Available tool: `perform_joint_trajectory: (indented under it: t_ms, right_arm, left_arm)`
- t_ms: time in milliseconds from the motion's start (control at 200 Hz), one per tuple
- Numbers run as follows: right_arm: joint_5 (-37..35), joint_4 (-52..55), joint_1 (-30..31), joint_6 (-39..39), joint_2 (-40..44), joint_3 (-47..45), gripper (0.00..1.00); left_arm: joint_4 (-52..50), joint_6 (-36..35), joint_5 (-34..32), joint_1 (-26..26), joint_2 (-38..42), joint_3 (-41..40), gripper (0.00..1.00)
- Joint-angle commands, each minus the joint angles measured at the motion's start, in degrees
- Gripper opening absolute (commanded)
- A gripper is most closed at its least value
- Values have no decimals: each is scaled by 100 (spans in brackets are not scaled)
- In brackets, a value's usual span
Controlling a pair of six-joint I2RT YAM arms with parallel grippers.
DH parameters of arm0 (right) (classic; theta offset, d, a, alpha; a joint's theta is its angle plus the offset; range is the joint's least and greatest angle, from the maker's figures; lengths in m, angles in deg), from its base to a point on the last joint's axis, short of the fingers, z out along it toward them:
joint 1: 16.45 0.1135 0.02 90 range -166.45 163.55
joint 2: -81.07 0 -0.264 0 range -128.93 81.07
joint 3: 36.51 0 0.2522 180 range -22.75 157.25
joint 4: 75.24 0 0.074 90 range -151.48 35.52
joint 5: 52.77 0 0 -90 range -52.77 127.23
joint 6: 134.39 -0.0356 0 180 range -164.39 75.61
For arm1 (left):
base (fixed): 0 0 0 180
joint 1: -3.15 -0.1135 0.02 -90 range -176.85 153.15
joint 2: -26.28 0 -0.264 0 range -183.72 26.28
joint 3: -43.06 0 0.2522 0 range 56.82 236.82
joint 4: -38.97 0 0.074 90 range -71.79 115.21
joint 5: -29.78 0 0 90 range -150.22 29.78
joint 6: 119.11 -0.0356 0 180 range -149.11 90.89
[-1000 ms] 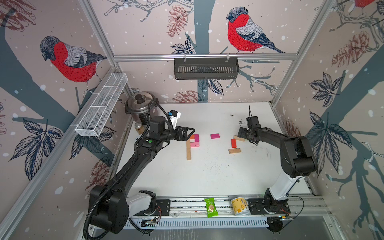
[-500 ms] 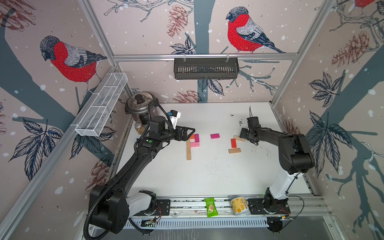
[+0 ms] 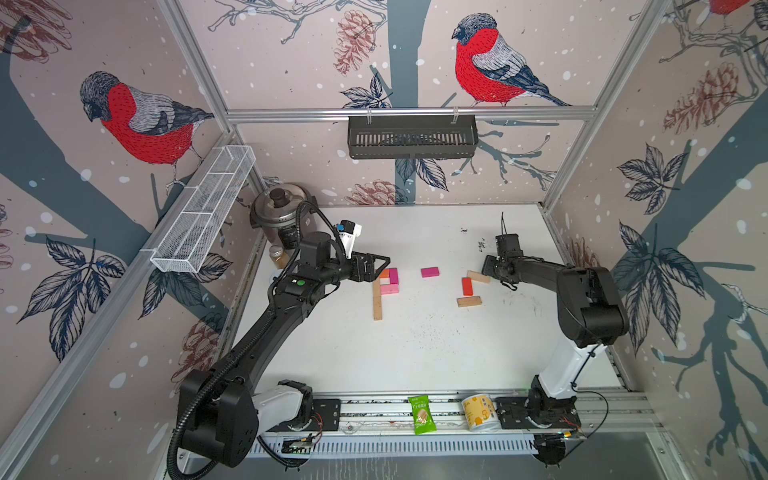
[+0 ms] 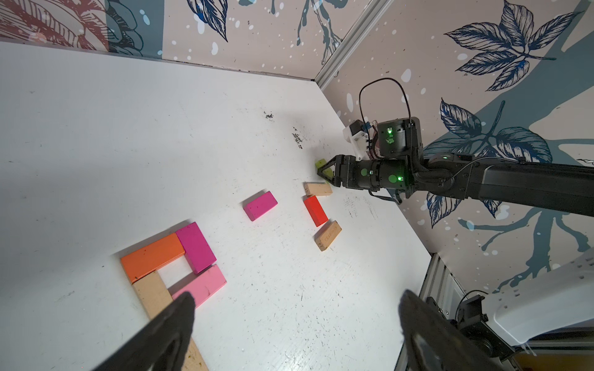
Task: Assemble the letter p with building blocks
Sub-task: Pick up the building block from the center of the board.
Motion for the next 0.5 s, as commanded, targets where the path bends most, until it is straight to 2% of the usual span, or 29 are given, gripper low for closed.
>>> perform_joint_trajectory:
  t_ms: [0, 195, 495]
  right_arm:
    - [272, 245, 59, -193, -1, -131, 61]
    - [258, 241, 97, -186, -85, -126, 54]
    - [176, 238, 203, -214, 6, -236, 49]
  left_arm:
    - [89, -83, 48, -12, 6, 43, 98]
    - [93, -89, 40, -12, -3, 39, 98]
    - [98, -75, 47, -12, -9, 39, 98]
